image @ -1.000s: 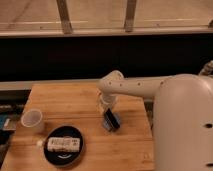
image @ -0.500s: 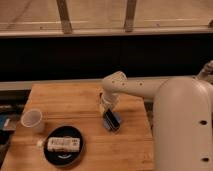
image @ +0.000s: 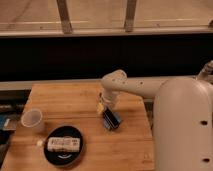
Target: Place the eraser on the white sponge
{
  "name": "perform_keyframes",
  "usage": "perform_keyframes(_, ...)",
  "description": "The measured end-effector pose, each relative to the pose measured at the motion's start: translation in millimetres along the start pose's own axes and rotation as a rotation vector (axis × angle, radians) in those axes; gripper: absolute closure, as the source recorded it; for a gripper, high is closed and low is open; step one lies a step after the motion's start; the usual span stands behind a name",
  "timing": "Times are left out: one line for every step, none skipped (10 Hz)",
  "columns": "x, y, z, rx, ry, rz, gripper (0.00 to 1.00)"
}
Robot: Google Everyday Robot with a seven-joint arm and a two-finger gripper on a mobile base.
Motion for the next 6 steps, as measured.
perform_keyframes(-1,-1,-6,0.013,-0.005,0.0,0.26)
perform_keyframes(-1,-3,-11,0.026,-0.008,0.004,0.26)
perform_keyframes(-1,-7,-23,0.055,-0.019,0.012,0.26)
perform_keyframes(-2,-10,-37,0.078,-0.035,0.018,0.26)
perform_keyframes(-3,-12,-53,0.097,-0.067,0.021,0.26)
perform_keyframes(-3,-12,-62,0.096,-0.101,0.021,0.26)
